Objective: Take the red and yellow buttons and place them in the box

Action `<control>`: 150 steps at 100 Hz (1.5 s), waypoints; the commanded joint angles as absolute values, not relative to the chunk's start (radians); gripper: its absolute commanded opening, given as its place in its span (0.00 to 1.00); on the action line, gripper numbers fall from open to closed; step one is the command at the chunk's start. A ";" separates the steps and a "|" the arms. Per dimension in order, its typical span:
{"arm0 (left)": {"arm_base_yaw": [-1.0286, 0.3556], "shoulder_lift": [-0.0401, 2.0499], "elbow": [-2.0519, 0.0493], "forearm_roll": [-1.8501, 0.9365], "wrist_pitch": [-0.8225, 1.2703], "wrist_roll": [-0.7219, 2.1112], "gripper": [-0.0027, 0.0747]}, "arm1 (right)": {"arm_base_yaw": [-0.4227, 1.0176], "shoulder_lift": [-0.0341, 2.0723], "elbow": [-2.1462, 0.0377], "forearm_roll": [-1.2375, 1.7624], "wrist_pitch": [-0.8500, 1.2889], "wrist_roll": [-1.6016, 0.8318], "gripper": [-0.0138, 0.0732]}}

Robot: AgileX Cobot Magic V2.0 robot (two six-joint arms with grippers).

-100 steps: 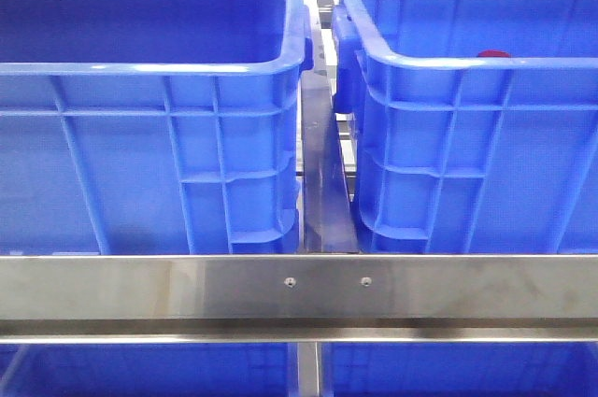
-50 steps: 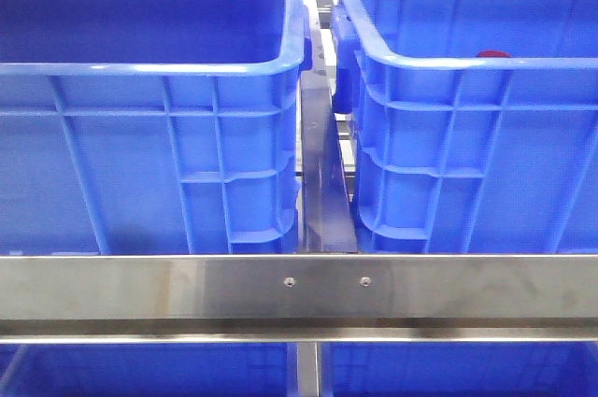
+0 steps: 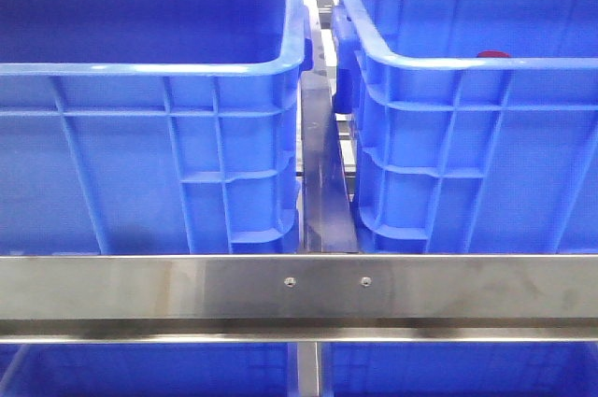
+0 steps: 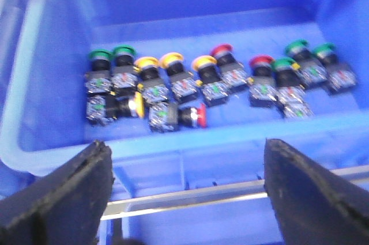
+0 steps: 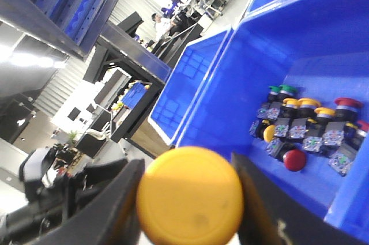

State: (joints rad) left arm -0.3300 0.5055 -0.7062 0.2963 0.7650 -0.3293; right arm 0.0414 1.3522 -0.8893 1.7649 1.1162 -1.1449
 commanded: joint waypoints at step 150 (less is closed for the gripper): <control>-0.337 0.423 -0.697 0.272 0.699 -0.283 0.01 | -0.102 1.686 -1.215 1.883 0.056 -1.736 0.40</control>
State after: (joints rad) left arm -0.3300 0.4153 -0.6714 0.2677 0.7650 -0.2812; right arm -0.0967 1.6868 -1.1481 1.8227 0.0316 -1.7134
